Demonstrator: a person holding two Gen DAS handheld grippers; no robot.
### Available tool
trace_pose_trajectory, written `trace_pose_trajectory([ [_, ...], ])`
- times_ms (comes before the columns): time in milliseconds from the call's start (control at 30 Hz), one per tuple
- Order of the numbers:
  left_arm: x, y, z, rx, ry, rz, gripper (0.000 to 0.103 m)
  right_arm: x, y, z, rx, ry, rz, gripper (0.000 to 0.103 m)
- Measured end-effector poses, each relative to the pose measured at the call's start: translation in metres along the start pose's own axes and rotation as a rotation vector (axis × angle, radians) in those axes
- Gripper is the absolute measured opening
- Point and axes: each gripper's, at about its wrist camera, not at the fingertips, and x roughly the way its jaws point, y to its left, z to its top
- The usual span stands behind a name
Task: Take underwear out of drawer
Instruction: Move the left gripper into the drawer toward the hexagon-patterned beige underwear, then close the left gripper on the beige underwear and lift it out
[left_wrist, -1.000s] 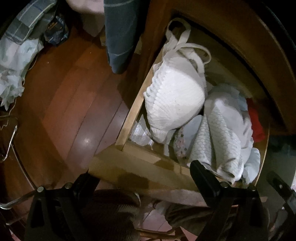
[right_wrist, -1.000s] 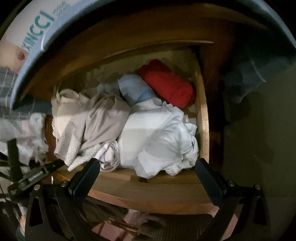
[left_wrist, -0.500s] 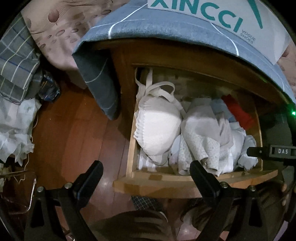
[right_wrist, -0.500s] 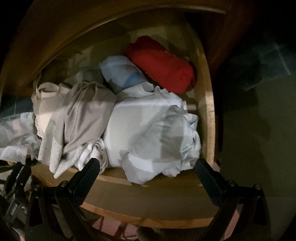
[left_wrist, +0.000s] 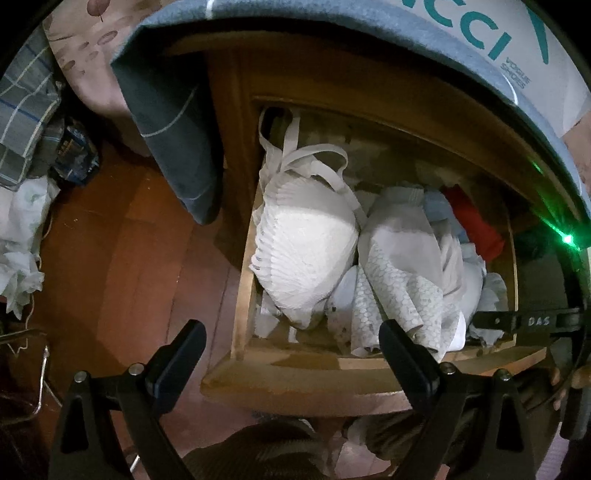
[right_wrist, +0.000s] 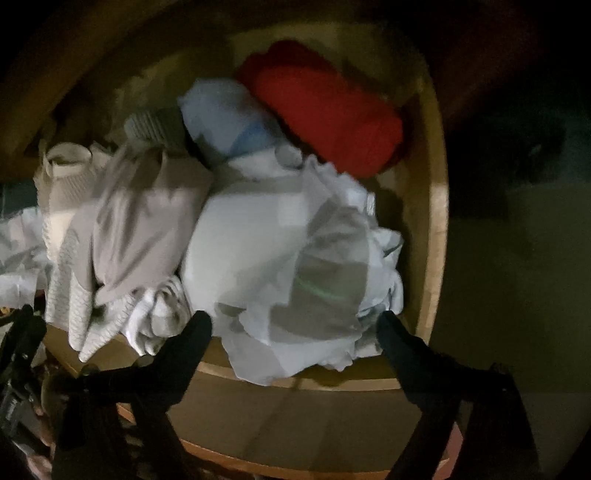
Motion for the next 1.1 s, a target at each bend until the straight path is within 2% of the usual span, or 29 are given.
trace_pose_trajectory([
  [133,0.004,-0.001,0.004,0.004,0.011,-0.015,0.097,0.009,0.003,0.006,-0.004,0.037,-0.033,0.086],
  [200,0.005,-0.003,0.005,0.013,0.012,-0.013,0.097,0.012,0.002,0.007,0.005,0.052,-0.046,0.080],
  [267,0.005,-0.006,0.006,0.024,0.014,-0.014,0.097,0.015,-0.001,0.007,0.013,0.056,-0.049,0.065],
  [300,0.006,-0.007,0.006,0.028,0.016,-0.014,0.097,0.023,0.008,0.012,0.020,0.052,-0.050,0.061],
  [367,0.006,-0.010,0.006,0.041,0.017,-0.010,0.097,0.026,0.005,0.011,0.018,0.045,-0.034,0.051],
  [467,0.006,-0.015,0.007,0.053,0.019,-0.018,0.097,0.022,0.007,0.005,0.007,0.009,-0.037,0.041],
  [600,0.006,-0.024,0.007,0.060,0.034,-0.052,0.097,0.010,0.009,-0.008,-0.015,-0.052,-0.058,0.036],
  [800,0.007,-0.043,0.012,0.088,0.055,-0.106,0.097,-0.021,0.016,-0.034,-0.021,-0.205,-0.063,0.034],
  [1000,0.015,-0.060,0.027,0.094,0.084,-0.171,0.098,-0.038,0.011,-0.057,-0.078,-0.305,-0.033,0.034],
  [1100,0.025,-0.068,0.031,0.105,0.099,-0.165,0.098,-0.045,0.009,-0.056,-0.086,-0.327,0.021,0.034],
])
